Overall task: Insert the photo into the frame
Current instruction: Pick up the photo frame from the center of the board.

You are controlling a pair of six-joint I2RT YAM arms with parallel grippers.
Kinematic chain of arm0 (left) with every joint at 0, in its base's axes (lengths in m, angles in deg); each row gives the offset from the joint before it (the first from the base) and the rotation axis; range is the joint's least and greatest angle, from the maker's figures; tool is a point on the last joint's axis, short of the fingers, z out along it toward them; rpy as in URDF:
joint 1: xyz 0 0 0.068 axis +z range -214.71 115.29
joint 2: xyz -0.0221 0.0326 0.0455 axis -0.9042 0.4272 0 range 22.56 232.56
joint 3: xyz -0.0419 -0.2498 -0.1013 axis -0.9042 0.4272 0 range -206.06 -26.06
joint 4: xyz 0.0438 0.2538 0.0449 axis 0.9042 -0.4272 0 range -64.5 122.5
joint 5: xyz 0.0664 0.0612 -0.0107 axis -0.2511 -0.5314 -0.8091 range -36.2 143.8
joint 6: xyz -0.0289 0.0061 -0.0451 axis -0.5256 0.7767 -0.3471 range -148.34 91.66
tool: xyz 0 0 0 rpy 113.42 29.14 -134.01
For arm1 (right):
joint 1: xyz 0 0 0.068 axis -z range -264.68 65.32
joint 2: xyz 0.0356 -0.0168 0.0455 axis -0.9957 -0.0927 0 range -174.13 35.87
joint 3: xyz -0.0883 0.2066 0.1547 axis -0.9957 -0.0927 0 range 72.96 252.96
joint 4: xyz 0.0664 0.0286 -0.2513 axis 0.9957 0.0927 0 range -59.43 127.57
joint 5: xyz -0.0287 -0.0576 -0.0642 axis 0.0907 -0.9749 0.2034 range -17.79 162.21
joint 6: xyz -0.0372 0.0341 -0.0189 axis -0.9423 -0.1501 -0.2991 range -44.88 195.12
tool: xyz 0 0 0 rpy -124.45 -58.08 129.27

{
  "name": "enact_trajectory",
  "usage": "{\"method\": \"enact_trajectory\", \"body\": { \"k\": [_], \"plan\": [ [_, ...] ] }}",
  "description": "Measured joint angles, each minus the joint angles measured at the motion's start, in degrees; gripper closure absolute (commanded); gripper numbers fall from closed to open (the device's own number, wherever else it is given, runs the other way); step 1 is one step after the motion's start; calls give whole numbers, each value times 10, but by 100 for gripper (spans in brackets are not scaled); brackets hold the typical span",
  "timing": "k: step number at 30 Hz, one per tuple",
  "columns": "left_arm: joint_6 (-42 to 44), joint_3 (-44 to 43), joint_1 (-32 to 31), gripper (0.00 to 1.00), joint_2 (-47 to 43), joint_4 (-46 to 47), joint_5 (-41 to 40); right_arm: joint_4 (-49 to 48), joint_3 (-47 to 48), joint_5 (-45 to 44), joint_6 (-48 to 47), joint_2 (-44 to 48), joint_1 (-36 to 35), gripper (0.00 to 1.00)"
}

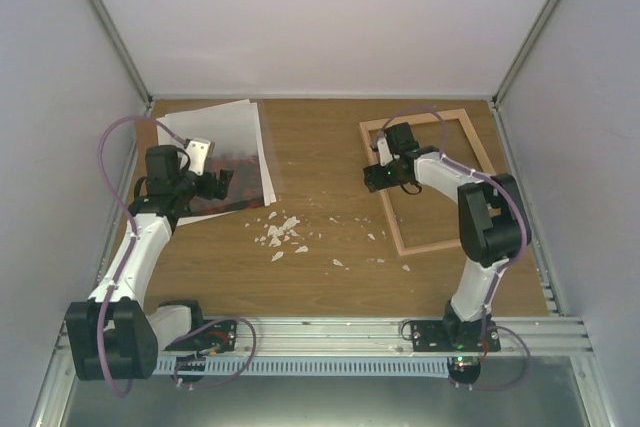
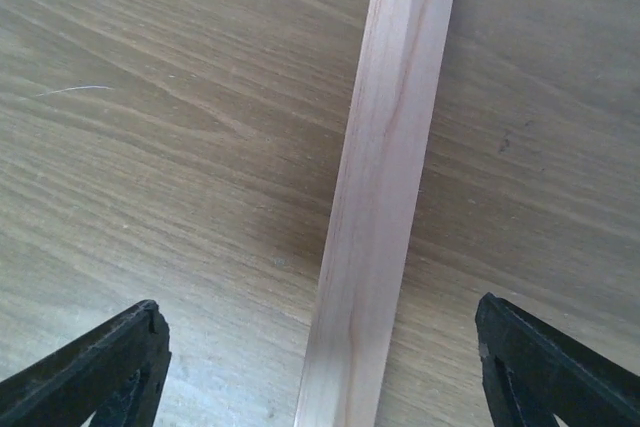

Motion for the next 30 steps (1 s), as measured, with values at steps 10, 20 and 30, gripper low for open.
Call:
{"method": "enact_trajectory", "body": {
  "k": [10,20,30],
  "plan": [
    [0,5,0,1,0,2,1,2,41,-10,31,-76,-3,34],
    [-2,7,0,1,-2,3,5,-1,50,-3,52,-88,-3,51],
    [-6,14,0,1,-14,8,4,1,49,-22,83,-87,-3,83]
  ]
}}
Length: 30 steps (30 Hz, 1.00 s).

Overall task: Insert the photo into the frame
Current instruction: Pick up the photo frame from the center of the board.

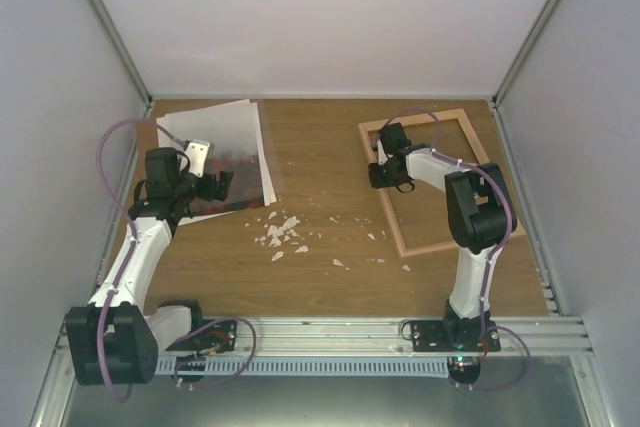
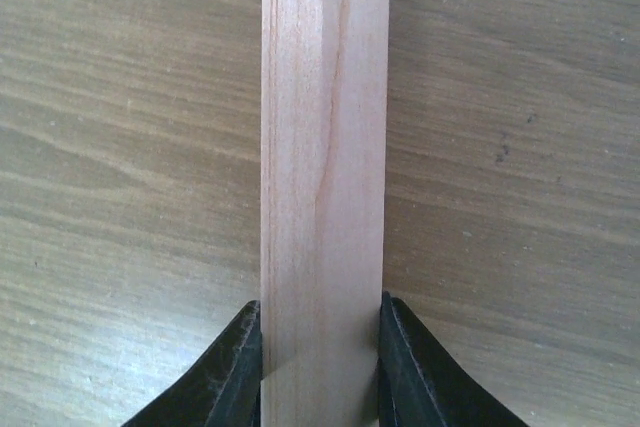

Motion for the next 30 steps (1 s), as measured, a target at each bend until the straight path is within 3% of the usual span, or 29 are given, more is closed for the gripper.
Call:
{"method": "enact_trajectory", "body": {
  "k": [5,11,23,30],
  "plan": [
    [0,1,0,1,0,3,-4,16,0,-3,-3,15,-1,90],
    [0,1,0,1,-4,3,-4,59,37,66,0,69,1,99],
    [22,-8,0,1,-98,-15,28,31,161,226,45,191,17,99],
    [30,-109,-1,1,-107,-59,107,-52,166,295,152,247,60,99]
  ]
}}
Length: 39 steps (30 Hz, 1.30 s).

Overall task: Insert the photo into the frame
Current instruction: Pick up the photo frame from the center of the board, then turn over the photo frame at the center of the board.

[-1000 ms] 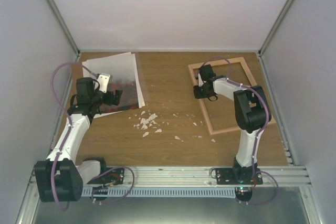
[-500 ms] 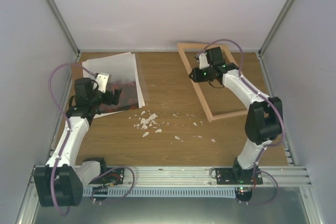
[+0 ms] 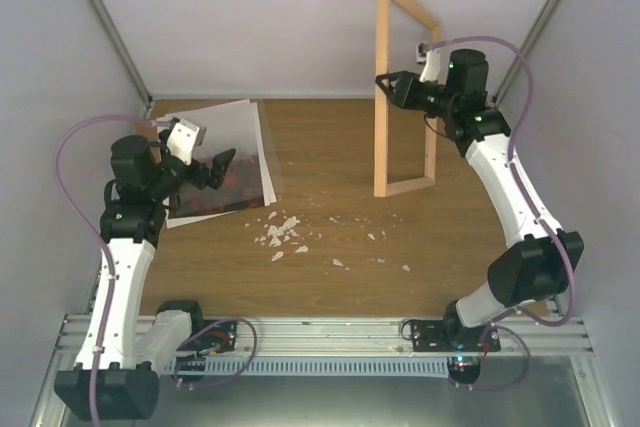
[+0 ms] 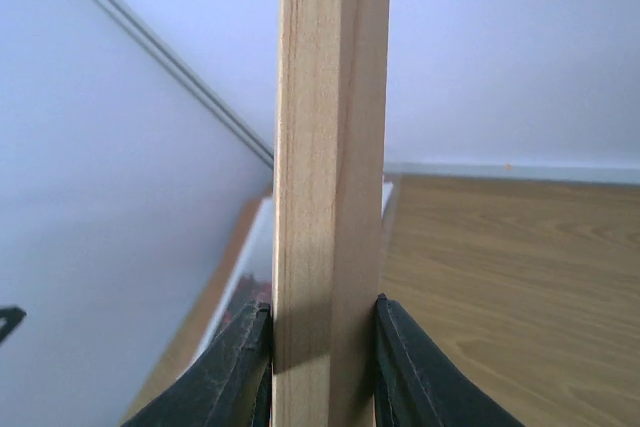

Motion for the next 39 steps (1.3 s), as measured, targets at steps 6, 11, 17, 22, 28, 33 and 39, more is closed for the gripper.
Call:
{"method": "enact_trajectory", "body": {
  "k": [6,11,17,22,28,33,39],
  "plan": [
    [-8,-69,-21,1,-5,-24,66,-57,5,27,112,5,25,99],
    [-35,-97,-63,1,-4,-24,94,-106,30,69,229,-8,34,99],
    [-64,-113,-103,1,18,-18,101,-195,23,119,356,-12,37,99],
    [-85,-134,-138,1,46,-17,99,-352,-64,157,498,-12,45,99],
    [-99,-134,-199,1,64,-4,82,-469,-142,174,635,-48,47,99],
    [-79,-124,-274,1,95,-1,43,-544,-176,177,697,-51,47,99],
    [-38,-90,-355,1,103,26,14,-622,-230,178,731,-51,50,99]
  ]
}}
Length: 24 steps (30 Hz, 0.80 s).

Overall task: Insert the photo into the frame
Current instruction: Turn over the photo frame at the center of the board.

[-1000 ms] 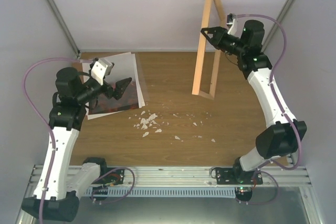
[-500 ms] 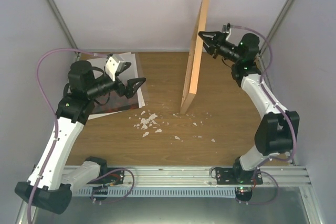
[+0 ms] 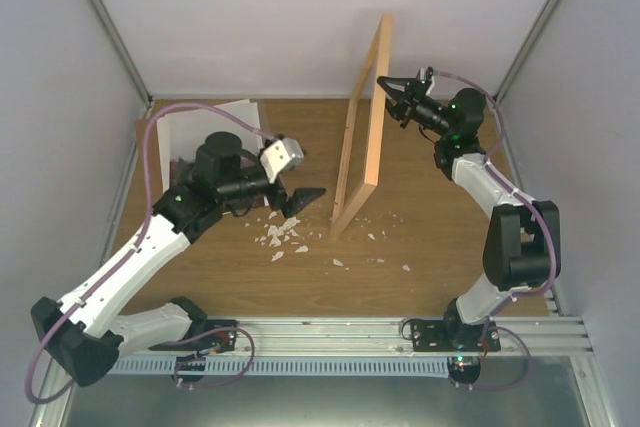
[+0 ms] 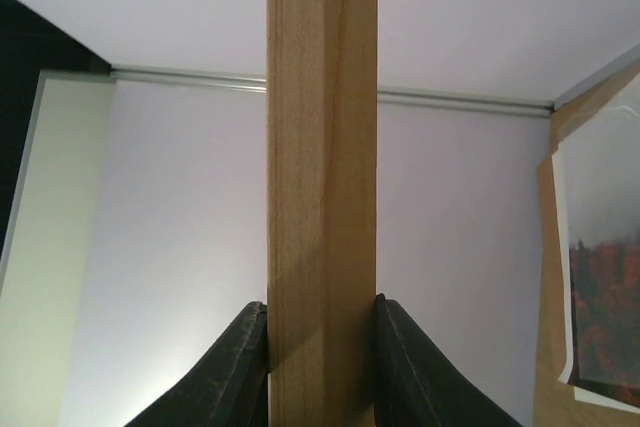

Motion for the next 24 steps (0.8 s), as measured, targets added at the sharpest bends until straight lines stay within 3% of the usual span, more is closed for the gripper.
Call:
{"method": "enact_trajectory", "body": {
  "k": [4,7,16,19,24],
  "plan": [
    [39,31,-63,1,0,28,6,-4,-17,7,13,0,7,99],
    [71,54,-93,1,2,37,20,-10,-22,13,20,0,10,93],
    [131,37,-98,1,72,47,91,-29,-25,54,30,0,28,43],
    [140,16,-98,1,100,47,111,-29,-26,75,29,0,39,35],
    [145,-28,-98,2,158,52,133,-38,-27,101,22,2,53,30]
  ]
}}
